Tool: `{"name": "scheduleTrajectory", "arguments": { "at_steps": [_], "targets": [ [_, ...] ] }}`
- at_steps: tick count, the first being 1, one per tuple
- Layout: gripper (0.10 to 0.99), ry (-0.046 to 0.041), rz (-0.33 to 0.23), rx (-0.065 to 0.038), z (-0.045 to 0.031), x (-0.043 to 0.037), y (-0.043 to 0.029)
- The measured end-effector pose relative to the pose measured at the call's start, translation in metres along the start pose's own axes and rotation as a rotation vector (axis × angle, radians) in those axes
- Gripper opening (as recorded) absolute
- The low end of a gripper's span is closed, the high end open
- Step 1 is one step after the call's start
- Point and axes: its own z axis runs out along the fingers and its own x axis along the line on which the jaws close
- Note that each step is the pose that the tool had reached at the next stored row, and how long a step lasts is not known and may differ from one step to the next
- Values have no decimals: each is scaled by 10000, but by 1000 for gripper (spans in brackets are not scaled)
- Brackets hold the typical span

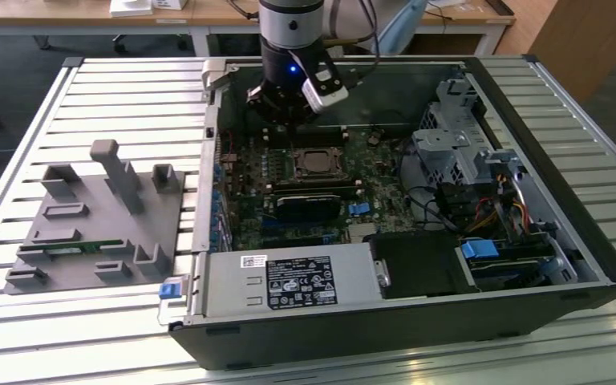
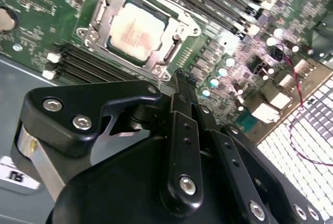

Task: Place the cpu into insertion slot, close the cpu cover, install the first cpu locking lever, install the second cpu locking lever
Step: 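Install the first cpu locking lever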

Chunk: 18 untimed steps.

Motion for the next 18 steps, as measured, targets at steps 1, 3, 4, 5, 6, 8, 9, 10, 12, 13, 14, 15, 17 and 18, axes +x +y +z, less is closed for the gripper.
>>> {"name": "scheduleTrajectory", "arguments": {
  "at_steps": [1, 3, 4, 5, 6, 8, 9, 10, 12, 13, 14, 15, 17, 18],
  "targets": [
    [106, 0, 0, -1, -1, 16, 0],
    [106, 0, 0, -4, -1, 42, -1],
    [106, 1, 0, -7, -1, 55, -1],
    [106, 1, 1, -9, -1, 68, -2],
    [106, 1, 1, -12, -2, 83, -2],
    [106, 2, 1, -22, -2, 115, -3],
    [106, 1, 1, -28, -2, 126, -3],
    [106, 1, 1, -35, -2, 133, -3],
    [106, 1, 1, -45, -2, 140, 4],
    [106, 2, 1, -47, -2, 143, 10],
    [106, 2, 1, -49, -2, 145, 19],
    [106, 1, 1, -51, -1, 147, 31],
    [106, 2, 1, -51, -1, 150, 59],
    [106, 2, 1, -51, 0, 151, 76]
  ]
}}
